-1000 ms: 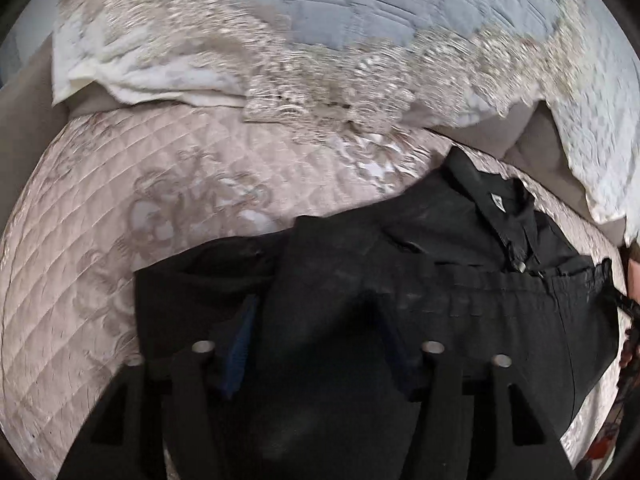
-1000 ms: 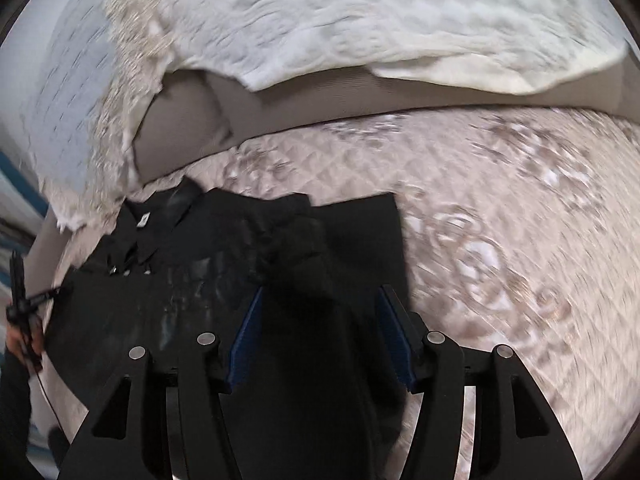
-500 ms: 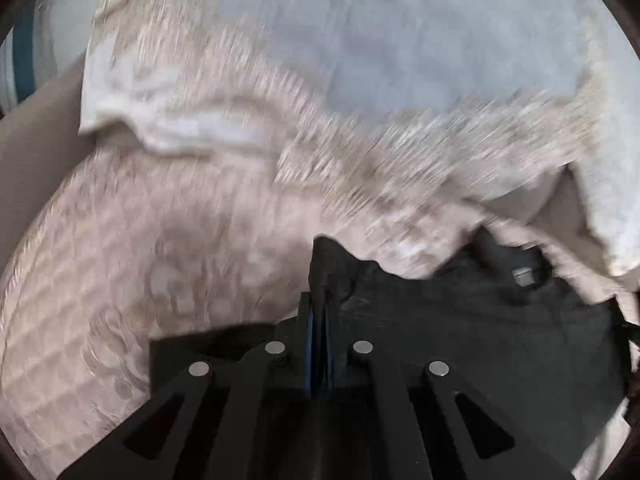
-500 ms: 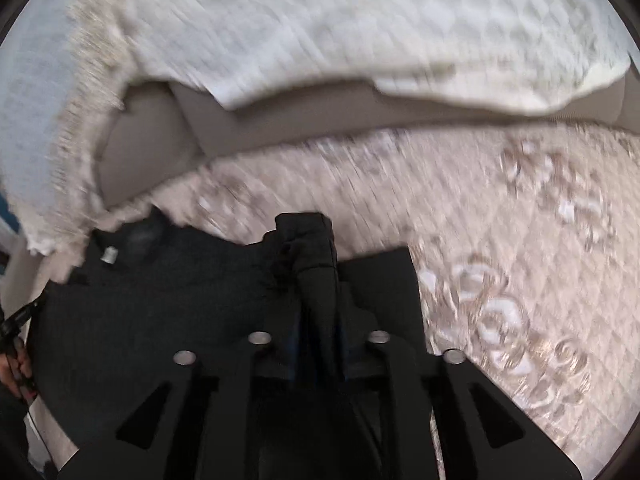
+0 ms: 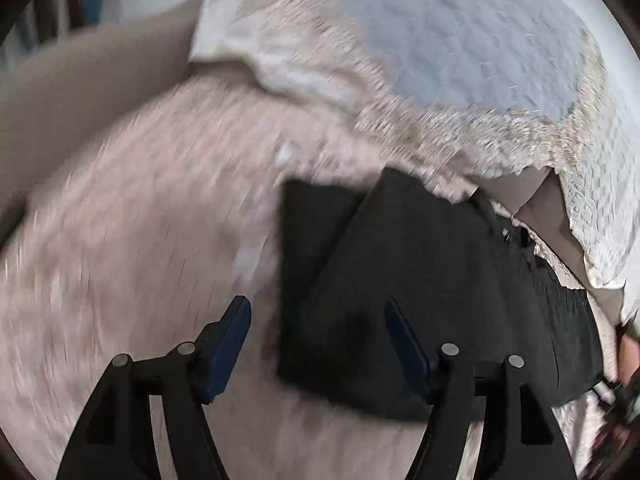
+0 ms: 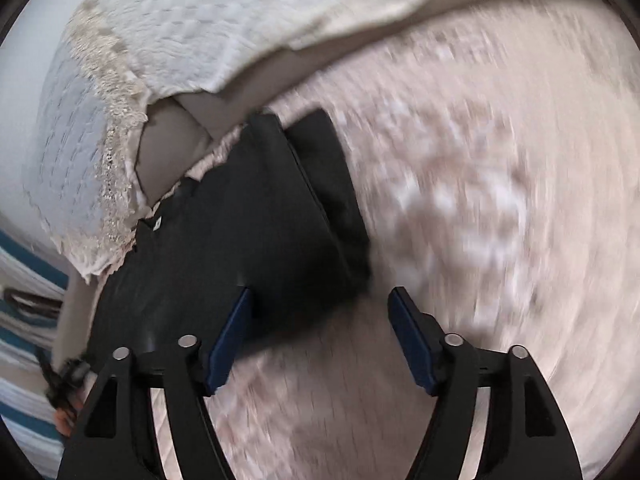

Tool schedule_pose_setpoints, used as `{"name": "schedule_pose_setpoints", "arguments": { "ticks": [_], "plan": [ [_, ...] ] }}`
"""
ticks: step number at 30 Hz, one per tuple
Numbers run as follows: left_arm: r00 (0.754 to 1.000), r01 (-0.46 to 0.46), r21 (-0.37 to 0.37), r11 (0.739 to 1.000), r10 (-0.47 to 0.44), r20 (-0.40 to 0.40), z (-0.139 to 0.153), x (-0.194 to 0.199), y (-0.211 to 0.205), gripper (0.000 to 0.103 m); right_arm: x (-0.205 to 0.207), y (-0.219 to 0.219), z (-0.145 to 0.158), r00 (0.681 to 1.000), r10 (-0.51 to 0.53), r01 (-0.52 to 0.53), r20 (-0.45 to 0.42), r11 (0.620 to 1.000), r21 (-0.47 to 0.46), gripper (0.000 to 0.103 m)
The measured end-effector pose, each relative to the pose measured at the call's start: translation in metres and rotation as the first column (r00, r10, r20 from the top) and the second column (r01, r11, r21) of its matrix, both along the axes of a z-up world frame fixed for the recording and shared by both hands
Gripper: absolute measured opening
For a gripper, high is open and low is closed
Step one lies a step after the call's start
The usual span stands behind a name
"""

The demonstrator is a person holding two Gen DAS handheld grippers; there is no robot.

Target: Fold large clothes

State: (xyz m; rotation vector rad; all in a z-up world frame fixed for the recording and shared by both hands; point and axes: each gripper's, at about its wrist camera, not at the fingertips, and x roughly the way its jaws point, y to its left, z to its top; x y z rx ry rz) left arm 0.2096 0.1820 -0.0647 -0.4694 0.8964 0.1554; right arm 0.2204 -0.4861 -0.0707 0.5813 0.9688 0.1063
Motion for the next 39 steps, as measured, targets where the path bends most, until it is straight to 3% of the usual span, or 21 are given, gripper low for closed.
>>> {"name": "schedule_pose_setpoints", "arguments": {
  "ticks": [3, 7, 9, 10, 11, 13, 15, 17, 23, 28, 32, 34, 35, 36, 37, 39],
  "plan": [
    [1.0, -0.028, -0.074, 0.997, 0.027, -0.014, -0.016, -0.003, 0.003, 0.078, 0.007, 0.001, 0.0, 1.0, -0.01, 0.01, 0.013, 1.0, 0.018, 0.072],
    [1.0, -0.024, -0.07, 0.997, 0.025, 0.009, -0.019, 0.014, -0.009, 0.076, 0.029, 0.001, 0.0, 0.999, -0.036, 0.036, 0.002, 0.994, 0.099, 0.069],
    [1.0, -0.003, -0.031, 1.0, 0.003, 0.009, -0.02, 0.022, -0.02, 0.055, 0.037, 0.007, -0.005, 0.999, -0.035, 0.037, -0.02, 0.993, 0.109, 0.034],
    [1.0, 0.007, 0.009, 1.0, -0.007, -0.002, -0.018, 0.025, -0.026, 0.052, 0.039, 0.011, -0.006, 0.999, -0.039, 0.041, -0.028, 0.994, 0.1, 0.029],
    [1.0, 0.017, 0.048, 0.999, -0.017, -0.007, -0.016, 0.027, -0.032, 0.043, 0.037, 0.013, -0.004, 0.999, -0.038, 0.039, -0.021, 0.995, 0.093, 0.023],
    [1.0, 0.026, 0.066, 0.997, -0.026, -0.006, -0.01, 0.024, -0.033, 0.028, 0.03, 0.013, 0.004, 0.999, -0.04, 0.039, 0.008, 0.992, 0.116, 0.017],
    [0.999, 0.039, 0.036, 0.999, -0.04, 0.023, 0.001, 0.014, -0.025, 0.013, 0.02, 0.01, 0.013, 0.999, -0.03, 0.027, 0.027, 0.991, 0.13, 0.015],
    [0.997, 0.053, 0.024, 0.998, -0.055, 0.056, 0.014, 0.0, -0.02, 0.011, 0.006, 0.011, 0.023, 0.999, -0.011, 0.006, 0.042, 0.993, 0.122, 0.014],
    [0.993, 0.081, -0.02, 0.997, -0.079, 0.089, 0.033, -0.06, -0.019, 0.01, -0.078, 0.01, 0.04, 0.999, 0.007, -0.011, 0.037, 0.995, 0.104, 0.014],
    [0.994, 0.1, -0.03, 0.994, -0.099, 0.056, 0.02, -0.128, -0.024, 0.01, -0.154, 0.002, 0.023, 0.999, -0.027, 0.029, -0.037, 0.998, 0.063, 0.015],
    [0.993, 0.119, -0.034, 0.992, -0.119, 0.006, 0.005, -0.148, -0.023, 0.015, -0.172, -0.006, 0.008, 0.993, -0.05, 0.055, -0.105, 0.997, 0.048, 0.032],
    [0.993, 0.118, 0.005, 0.993, -0.118, 0.002, 0.014, -0.149, -0.024, 0.018, -0.177, -0.006, 0.027, 0.997, -0.051, 0.051, -0.057, 0.999, -0.005, 0.037],
    [0.993, 0.118, 0.025, 0.993, -0.118, 0.009, 0.022, -0.149, -0.024, 0.018, -0.178, -0.004, 0.036, 0.998, -0.046, 0.045, -0.034, 0.999, -0.026, 0.044],
    [0.993, 0.116, 0.048, 0.992, -0.118, 0.024, 0.032, -0.15, -0.024, 0.02, -0.179, -0.004, 0.048, 0.999, -0.041, 0.041, -0.005, 0.998, -0.054, 0.053],
    [0.992, 0.115, 0.066, 0.991, -0.118, 0.037, 0.041, -0.15, -0.024, 0.024, -0.177, -0.002, 0.062, 0.999, -0.034, 0.037, 0.035, 0.996, -0.085, 0.056],
    [0.988, 0.12, 0.101, 0.988, -0.129, 0.085, 0.06, -0.149, -0.026, 0.05, -0.169, 0.003, 0.076, 0.996, 0.0, 0.01, 0.084, 0.993, -0.117, 0.057]
  ]
}}
